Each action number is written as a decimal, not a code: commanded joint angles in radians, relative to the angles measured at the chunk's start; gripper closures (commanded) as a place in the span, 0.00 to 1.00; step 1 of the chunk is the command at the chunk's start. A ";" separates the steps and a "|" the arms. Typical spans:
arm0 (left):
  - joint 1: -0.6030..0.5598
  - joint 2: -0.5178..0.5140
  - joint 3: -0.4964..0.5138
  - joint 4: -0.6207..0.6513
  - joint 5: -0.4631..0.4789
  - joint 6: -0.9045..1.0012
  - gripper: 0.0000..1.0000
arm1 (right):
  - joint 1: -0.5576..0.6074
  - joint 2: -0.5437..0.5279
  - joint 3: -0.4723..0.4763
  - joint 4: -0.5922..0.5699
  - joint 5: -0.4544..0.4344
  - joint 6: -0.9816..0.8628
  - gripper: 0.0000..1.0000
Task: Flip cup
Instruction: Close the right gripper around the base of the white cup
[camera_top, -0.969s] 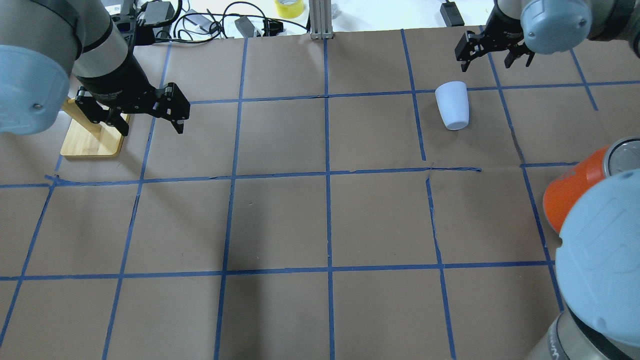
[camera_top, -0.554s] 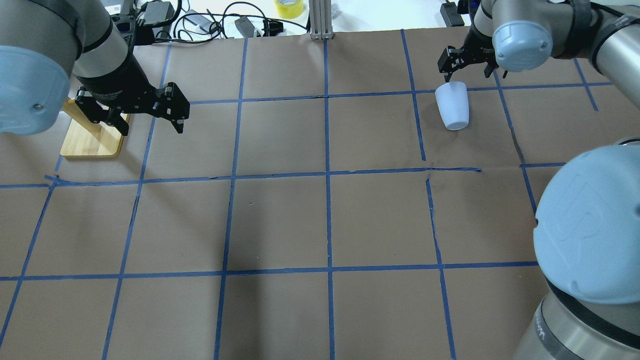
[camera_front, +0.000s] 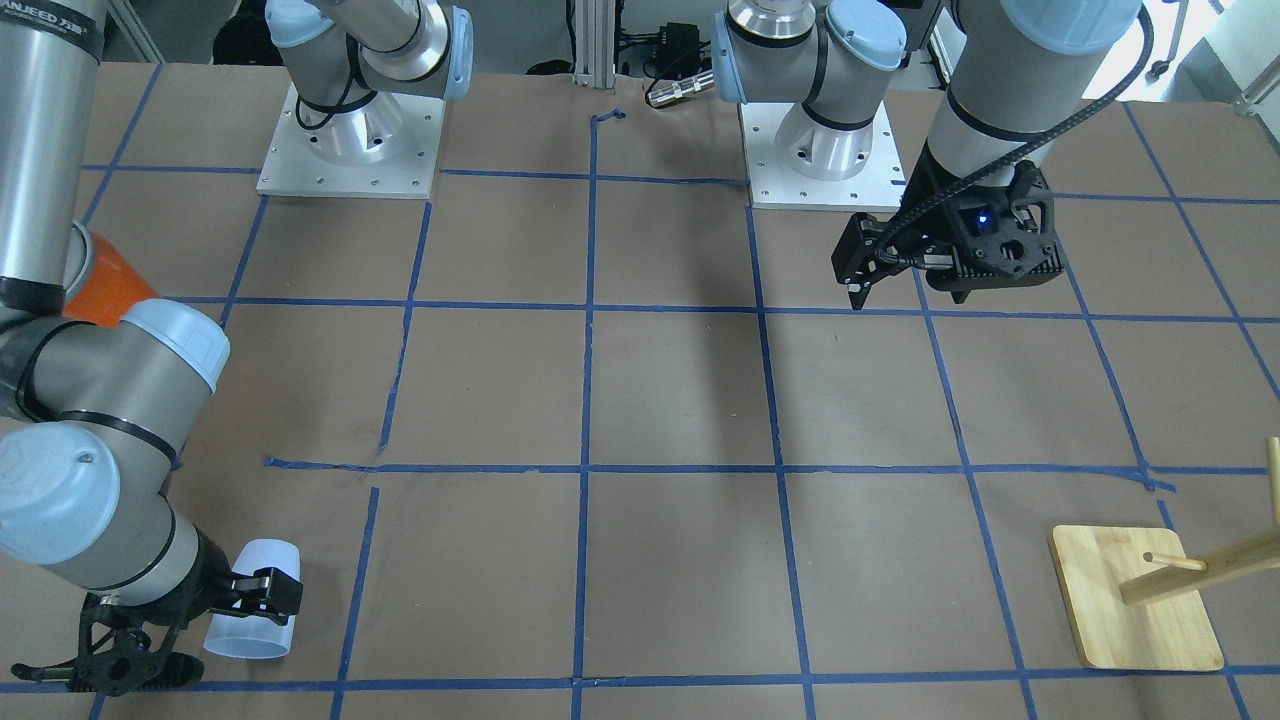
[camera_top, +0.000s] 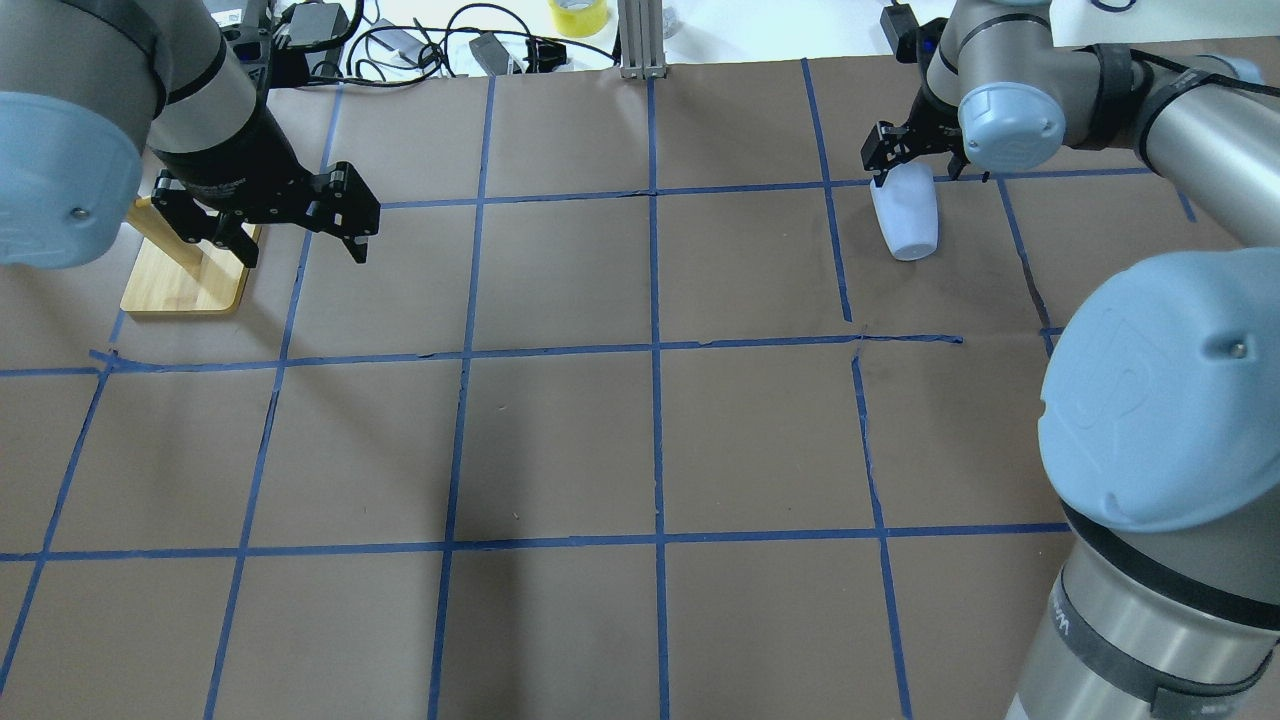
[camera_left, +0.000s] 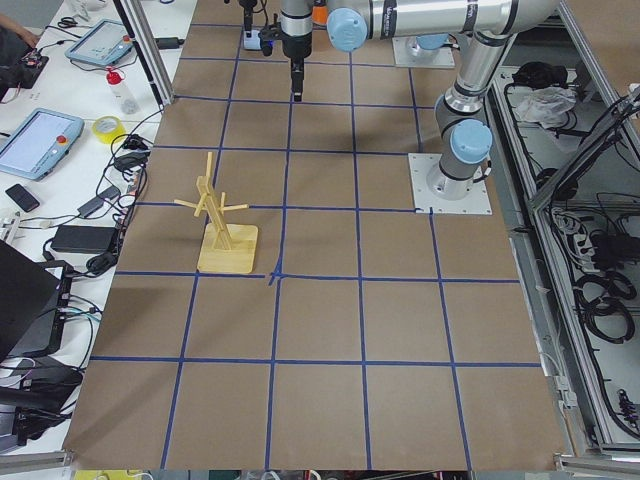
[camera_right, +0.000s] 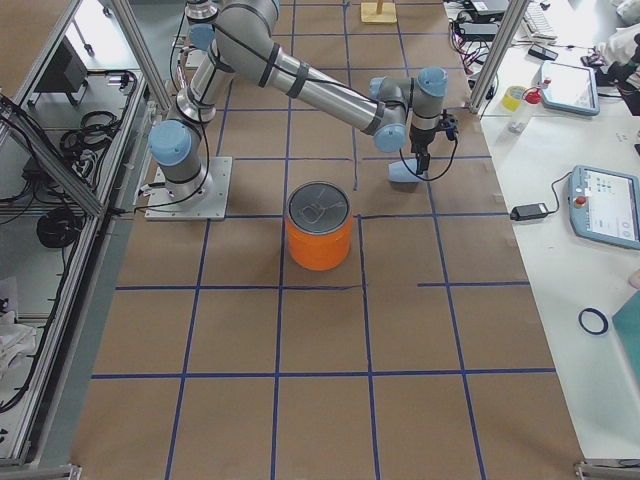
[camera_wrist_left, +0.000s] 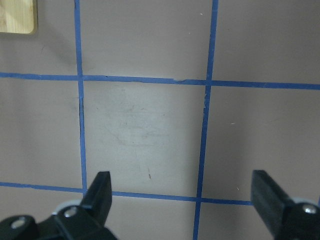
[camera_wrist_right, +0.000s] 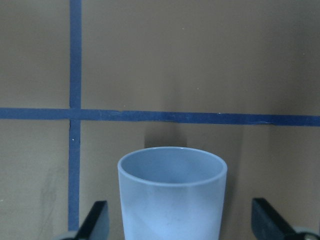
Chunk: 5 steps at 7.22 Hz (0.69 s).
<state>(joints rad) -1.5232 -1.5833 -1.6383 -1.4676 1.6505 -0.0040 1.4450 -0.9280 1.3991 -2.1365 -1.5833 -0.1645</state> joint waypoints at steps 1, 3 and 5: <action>0.000 0.000 0.000 0.001 0.000 0.001 0.00 | 0.000 0.023 0.004 -0.002 0.003 0.005 0.00; 0.000 -0.001 0.000 0.000 0.000 0.001 0.00 | 0.000 0.044 0.005 -0.023 0.005 0.006 0.00; 0.000 -0.001 0.000 0.000 0.002 0.001 0.00 | 0.000 0.066 0.005 -0.037 0.006 0.008 0.00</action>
<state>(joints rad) -1.5232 -1.5838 -1.6383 -1.4680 1.6517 -0.0031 1.4450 -0.8785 1.4035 -2.1612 -1.5777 -0.1571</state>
